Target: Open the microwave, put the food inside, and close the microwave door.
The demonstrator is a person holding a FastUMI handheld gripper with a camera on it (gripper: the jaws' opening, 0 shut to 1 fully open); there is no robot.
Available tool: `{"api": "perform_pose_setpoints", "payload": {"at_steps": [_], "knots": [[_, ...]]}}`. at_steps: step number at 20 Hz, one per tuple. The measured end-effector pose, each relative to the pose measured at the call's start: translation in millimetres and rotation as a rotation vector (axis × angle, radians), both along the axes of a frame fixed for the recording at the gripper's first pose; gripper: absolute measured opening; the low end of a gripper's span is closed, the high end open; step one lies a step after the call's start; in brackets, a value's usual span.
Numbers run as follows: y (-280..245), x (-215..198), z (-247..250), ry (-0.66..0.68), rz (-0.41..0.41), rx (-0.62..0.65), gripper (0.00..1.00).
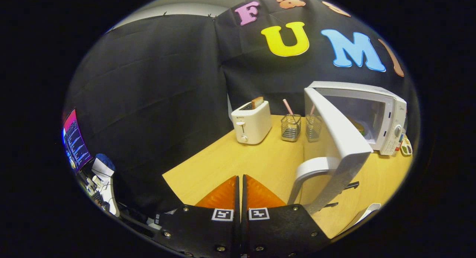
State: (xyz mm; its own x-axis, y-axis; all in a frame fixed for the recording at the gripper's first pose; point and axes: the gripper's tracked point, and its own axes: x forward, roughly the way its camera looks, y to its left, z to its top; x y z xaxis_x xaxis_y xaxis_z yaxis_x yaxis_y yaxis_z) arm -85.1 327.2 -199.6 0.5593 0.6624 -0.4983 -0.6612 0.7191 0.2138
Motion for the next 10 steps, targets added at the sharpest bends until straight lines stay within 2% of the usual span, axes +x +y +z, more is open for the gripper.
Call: {"api": "perform_pose_setpoints", "payload": {"at_steps": [3,10], "knots": [[-23.8,15.2,-4.8,-0.017,-0.055,-0.039,0.01],[-64.4,33.5,-6.1,-0.034,-0.093,-0.082,0.01]]}}
